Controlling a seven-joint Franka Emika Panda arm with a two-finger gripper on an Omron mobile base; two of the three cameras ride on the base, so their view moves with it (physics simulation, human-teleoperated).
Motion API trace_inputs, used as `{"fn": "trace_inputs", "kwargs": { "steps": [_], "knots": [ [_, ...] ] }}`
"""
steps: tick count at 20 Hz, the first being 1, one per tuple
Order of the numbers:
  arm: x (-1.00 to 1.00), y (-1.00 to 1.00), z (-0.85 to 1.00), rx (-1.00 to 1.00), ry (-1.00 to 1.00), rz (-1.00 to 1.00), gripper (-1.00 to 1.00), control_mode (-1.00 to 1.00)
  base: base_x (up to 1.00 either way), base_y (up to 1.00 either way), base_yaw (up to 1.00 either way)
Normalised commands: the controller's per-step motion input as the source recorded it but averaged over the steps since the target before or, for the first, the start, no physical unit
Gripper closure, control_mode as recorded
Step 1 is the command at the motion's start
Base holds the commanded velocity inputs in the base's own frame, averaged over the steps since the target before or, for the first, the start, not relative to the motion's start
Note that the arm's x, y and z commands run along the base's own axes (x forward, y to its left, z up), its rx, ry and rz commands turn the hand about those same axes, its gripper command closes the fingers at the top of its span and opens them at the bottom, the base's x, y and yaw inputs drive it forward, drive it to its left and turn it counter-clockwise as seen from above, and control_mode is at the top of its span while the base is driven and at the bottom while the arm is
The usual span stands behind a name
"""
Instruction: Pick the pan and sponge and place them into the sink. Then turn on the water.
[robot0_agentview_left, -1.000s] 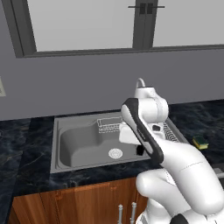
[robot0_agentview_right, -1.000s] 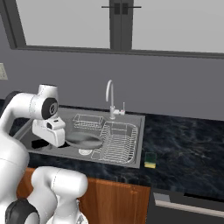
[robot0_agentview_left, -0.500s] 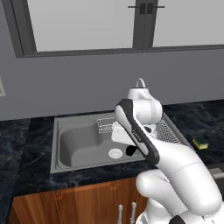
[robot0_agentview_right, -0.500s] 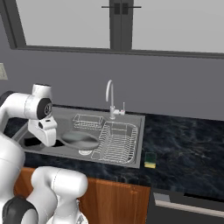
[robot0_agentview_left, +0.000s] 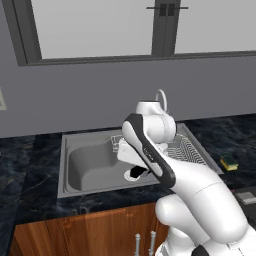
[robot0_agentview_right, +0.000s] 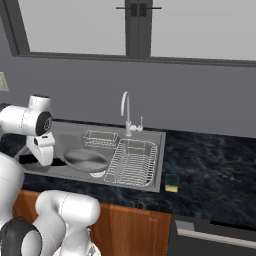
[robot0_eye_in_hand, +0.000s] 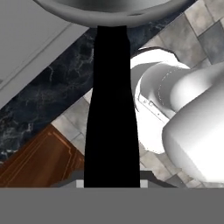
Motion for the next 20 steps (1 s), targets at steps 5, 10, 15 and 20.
{"fn": "trace_inputs", "kwargs": {
  "steps": [5,10,15,20],
  "knots": [
    [0.08,0.33,0.00,0.00,0.00,-0.08,1.00,-1.00,0.00,0.00,0.00],
    [0.22,0.21,0.00,0.00,0.00,-0.05,1.00,-1.00,0.00,0.00,0.00],
    [0.27,0.22,-0.02,0.00,0.00,-0.04,1.00,-1.00,0.00,0.00,0.00],
    [0.23,0.24,-0.09,0.00,0.02,-0.02,1.00,-1.00,0.00,0.00,0.00]
  ]
}}
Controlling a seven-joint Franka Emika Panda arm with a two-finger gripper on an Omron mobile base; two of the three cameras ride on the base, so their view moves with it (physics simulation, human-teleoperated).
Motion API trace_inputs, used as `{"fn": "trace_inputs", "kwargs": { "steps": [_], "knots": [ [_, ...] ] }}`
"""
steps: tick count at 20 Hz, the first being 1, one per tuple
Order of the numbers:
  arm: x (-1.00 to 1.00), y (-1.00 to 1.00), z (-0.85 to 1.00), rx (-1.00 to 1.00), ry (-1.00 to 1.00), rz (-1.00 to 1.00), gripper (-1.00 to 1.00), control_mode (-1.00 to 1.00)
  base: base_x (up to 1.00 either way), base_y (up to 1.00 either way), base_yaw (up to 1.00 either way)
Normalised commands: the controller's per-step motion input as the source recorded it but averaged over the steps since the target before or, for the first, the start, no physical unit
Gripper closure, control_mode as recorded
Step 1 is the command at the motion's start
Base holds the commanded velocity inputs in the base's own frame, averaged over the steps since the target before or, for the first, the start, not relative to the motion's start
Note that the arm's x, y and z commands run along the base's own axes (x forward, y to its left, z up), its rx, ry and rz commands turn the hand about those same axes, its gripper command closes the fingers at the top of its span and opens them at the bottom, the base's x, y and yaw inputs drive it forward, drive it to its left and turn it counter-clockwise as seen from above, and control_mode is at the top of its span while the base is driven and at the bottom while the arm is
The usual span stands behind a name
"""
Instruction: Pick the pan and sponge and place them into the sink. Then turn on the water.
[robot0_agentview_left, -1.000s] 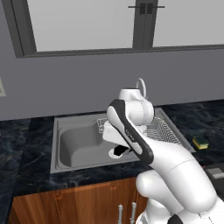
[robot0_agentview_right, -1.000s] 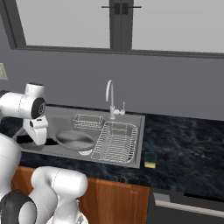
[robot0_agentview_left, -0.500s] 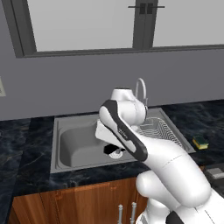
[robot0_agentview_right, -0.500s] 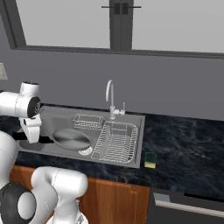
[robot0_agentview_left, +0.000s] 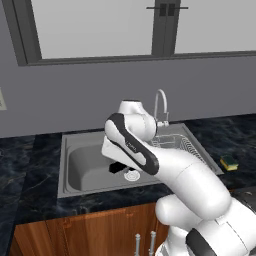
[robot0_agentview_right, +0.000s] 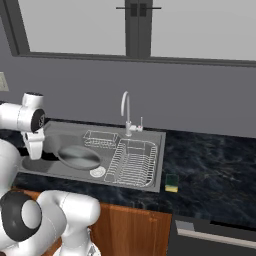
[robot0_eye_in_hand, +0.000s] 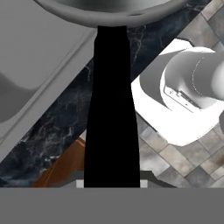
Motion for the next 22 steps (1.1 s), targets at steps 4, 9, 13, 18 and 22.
{"fn": "trace_inputs", "kwargs": {
  "steps": [4,9,13,18,22],
  "knots": [
    [0.20,0.16,-0.12,0.01,0.01,-0.01,1.00,-1.00,0.00,0.00,0.00],
    [0.18,0.11,-0.08,0.00,0.00,-0.01,1.00,-1.00,0.00,0.00,0.00],
    [0.12,0.05,-0.06,0.00,0.00,0.00,1.00,-1.00,0.00,0.00,0.00],
    [0.15,0.04,-0.08,0.00,0.02,0.00,1.00,-1.00,0.00,0.00,0.00],
    [0.17,0.01,-0.13,0.02,0.02,0.00,1.00,-1.00,0.00,0.00,0.00]
  ]
}}
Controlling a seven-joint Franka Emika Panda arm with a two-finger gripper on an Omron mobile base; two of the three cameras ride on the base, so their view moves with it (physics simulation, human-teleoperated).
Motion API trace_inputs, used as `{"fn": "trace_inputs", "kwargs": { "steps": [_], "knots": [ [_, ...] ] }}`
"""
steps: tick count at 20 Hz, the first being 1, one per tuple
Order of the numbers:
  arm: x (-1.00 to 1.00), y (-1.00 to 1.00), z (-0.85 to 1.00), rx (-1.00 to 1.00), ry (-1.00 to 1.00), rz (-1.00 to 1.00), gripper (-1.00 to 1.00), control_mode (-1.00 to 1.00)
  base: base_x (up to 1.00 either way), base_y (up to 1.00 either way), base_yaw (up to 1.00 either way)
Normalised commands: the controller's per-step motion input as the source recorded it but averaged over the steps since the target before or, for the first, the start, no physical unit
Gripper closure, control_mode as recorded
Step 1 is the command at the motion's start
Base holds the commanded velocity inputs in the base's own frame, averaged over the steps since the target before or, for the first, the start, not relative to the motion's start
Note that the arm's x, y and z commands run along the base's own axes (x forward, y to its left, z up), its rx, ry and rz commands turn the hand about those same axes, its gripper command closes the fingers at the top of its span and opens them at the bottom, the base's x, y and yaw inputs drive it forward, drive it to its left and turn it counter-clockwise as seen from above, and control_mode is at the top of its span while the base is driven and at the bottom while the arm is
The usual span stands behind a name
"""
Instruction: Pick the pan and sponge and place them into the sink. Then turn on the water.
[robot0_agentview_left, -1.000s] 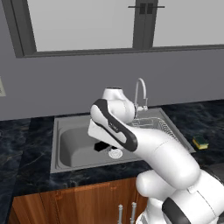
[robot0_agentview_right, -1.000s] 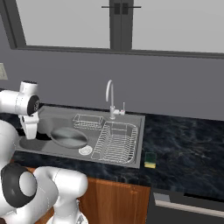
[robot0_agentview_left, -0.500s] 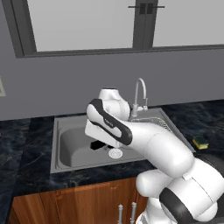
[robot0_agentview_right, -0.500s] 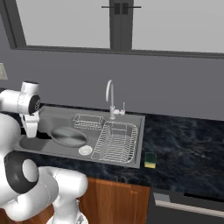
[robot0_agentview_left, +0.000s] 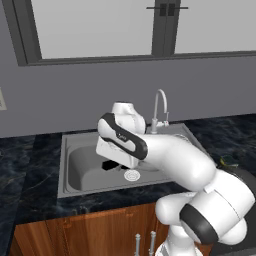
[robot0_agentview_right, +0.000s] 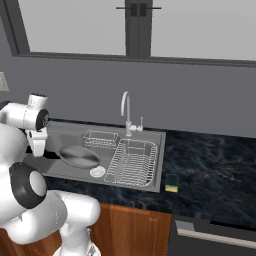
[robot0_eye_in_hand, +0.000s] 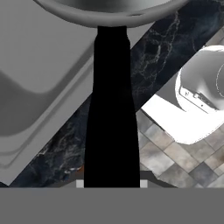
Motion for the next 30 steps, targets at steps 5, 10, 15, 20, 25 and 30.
{"fn": "trace_inputs", "kwargs": {
  "steps": [5,10,15,20,25,30],
  "knots": [
    [0.17,0.02,-0.16,0.04,0.01,0.00,1.00,-1.00,0.00,0.00,0.00],
    [0.18,0.07,-0.15,0.02,0.00,0.00,1.00,-1.00,0.00,0.00,0.00],
    [0.21,0.11,-0.14,0.01,0.00,0.00,1.00,-1.00,0.00,0.00,0.00],
    [0.21,0.08,-0.13,0.01,0.00,0.00,1.00,-1.00,0.00,0.00,0.00],
    [0.25,0.06,-0.12,0.04,0.00,0.00,1.00,-1.00,0.00,0.00,0.00],
    [0.26,0.06,-0.13,0.04,0.00,0.00,1.00,-1.00,0.00,0.00,0.00]
  ]
}}
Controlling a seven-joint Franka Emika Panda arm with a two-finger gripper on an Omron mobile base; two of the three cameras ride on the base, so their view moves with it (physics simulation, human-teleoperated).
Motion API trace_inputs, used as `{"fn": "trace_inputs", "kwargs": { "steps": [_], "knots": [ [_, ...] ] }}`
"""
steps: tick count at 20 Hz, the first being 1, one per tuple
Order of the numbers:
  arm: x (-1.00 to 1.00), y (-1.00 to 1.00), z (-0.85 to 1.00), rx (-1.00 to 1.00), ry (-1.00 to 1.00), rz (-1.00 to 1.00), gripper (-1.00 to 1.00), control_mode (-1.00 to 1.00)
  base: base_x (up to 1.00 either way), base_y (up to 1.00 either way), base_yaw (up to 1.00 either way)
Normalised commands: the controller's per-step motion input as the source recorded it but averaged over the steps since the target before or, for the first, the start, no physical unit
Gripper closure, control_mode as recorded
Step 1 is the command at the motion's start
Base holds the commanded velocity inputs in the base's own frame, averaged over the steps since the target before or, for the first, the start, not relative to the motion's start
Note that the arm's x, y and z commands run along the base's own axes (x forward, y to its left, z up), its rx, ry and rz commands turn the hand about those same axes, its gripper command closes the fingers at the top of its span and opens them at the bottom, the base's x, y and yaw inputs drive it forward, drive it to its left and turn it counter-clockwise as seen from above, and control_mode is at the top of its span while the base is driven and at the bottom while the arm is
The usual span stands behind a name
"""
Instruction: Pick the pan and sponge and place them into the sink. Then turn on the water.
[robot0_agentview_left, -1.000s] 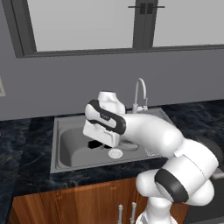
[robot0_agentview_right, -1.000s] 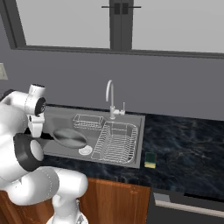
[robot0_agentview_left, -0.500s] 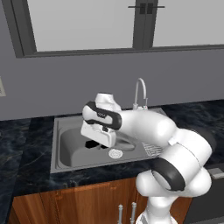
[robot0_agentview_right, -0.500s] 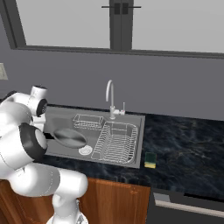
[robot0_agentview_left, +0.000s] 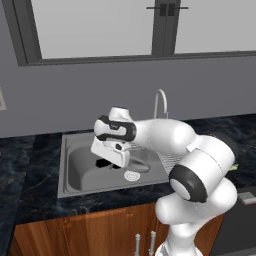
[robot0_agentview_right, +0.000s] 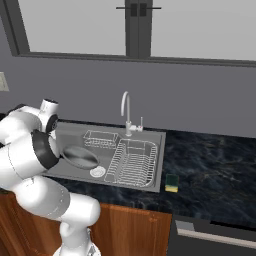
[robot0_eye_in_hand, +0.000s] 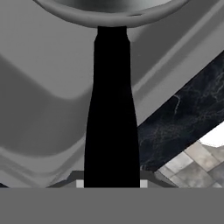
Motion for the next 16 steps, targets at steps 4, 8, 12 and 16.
{"fn": "trace_inputs", "kwargs": {
  "steps": [4,8,12,16],
  "knots": [
    [0.25,0.08,-0.16,0.03,0.00,0.00,1.00,-1.00,0.00,0.00,0.00],
    [0.24,0.08,-0.17,0.03,0.00,0.00,1.00,-1.00,0.00,0.00,0.00],
    [0.25,0.08,-0.13,0.00,0.00,0.00,1.00,-1.00,0.00,0.00,0.00],
    [0.23,0.02,-0.09,-0.02,0.00,-0.01,1.00,-1.00,0.00,0.00,0.00]
  ]
}}
